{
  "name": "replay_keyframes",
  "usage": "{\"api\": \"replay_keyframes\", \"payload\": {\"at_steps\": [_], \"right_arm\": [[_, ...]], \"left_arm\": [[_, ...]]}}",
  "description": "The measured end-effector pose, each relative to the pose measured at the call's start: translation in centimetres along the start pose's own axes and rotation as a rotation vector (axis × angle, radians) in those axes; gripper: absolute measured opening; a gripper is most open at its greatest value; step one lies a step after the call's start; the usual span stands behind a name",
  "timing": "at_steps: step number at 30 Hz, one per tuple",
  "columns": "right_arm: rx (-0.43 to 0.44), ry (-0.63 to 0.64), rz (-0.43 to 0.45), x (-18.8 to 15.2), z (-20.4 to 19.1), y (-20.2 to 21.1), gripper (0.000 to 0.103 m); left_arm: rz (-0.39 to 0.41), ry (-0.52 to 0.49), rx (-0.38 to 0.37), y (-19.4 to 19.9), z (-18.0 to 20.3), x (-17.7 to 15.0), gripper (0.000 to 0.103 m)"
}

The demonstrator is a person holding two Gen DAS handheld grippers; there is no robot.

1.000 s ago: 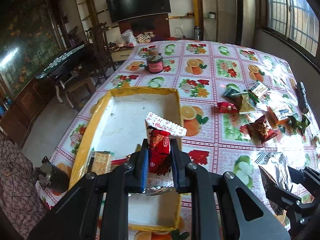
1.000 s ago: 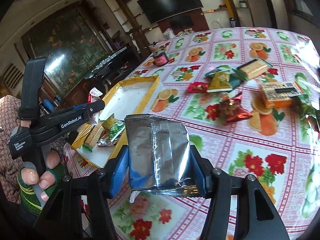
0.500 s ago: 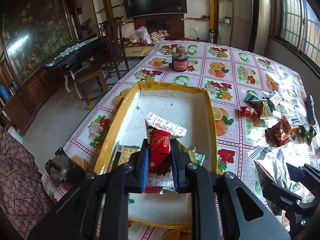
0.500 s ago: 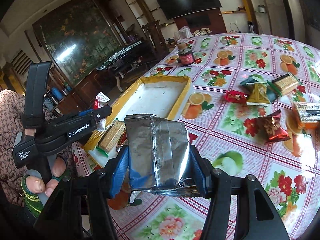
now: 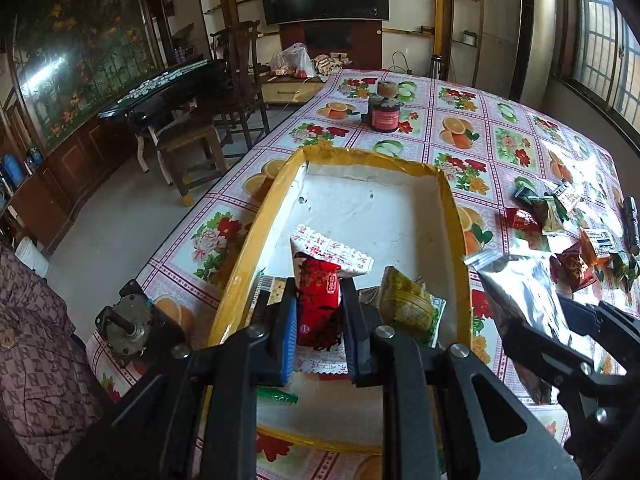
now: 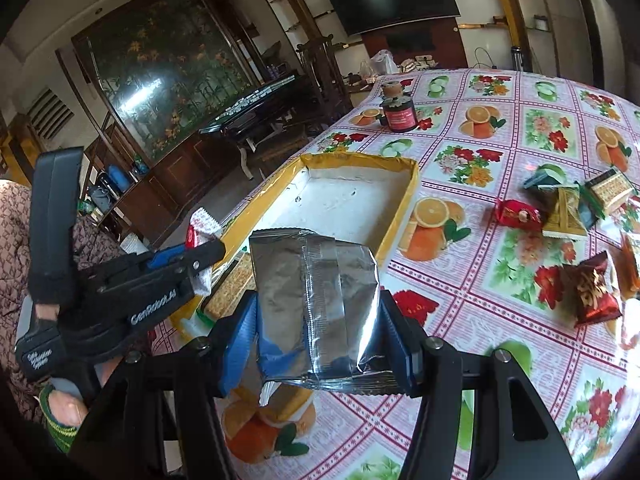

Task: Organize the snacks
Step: 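Carry the wrapped cake and foil bag over the tray with both tools, then open both tools to drop the wrapped cake and foil bag into the tray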

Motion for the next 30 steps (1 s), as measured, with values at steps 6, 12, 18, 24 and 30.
{"api": "replay_keyframes", "payload": {"at_steps": [6, 12, 18, 24, 30], "right_arm": [[-0.003, 0.009, -0.011, 1.2, -0.1, -2.7, 0.059], [-0.014, 0.016, -0.032, 2.0, -0.3, -5.1, 0.059], [-0.021, 0.034, -0.048, 2.3, -0.8, -6.5, 0.059], [-0.012, 0.011, -0.055, 2.4, -0.8, -6.7, 0.062], [-0.041, -0.012, 0.017, 3.0, 0.1, -3.3, 0.062]], "left_arm": [[-0.020, 0.008, 0.009, -0.9, -1.0, -0.5, 0.022], [-0.054, 0.018, 0.020, -2.4, -1.9, -1.0, 0.022], [-0.086, 0.010, 0.022, -3.6, -2.1, -1.7, 0.023], [-0.098, 0.005, 0.027, -3.6, -2.2, -1.9, 0.075], [-0.012, -0.003, 0.034, -1.0, -1.9, -0.7, 0.076]]}}
Point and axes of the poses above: each gripper's, at about its wrist camera, not at the fingertips, and y roughly against the way its jaws point, z to its right, x to its top, the point moved 10 cm from there along -y, roughly the way its jaws point, and after that the axes turned 12 degrees about y, right-handed, at the moved point
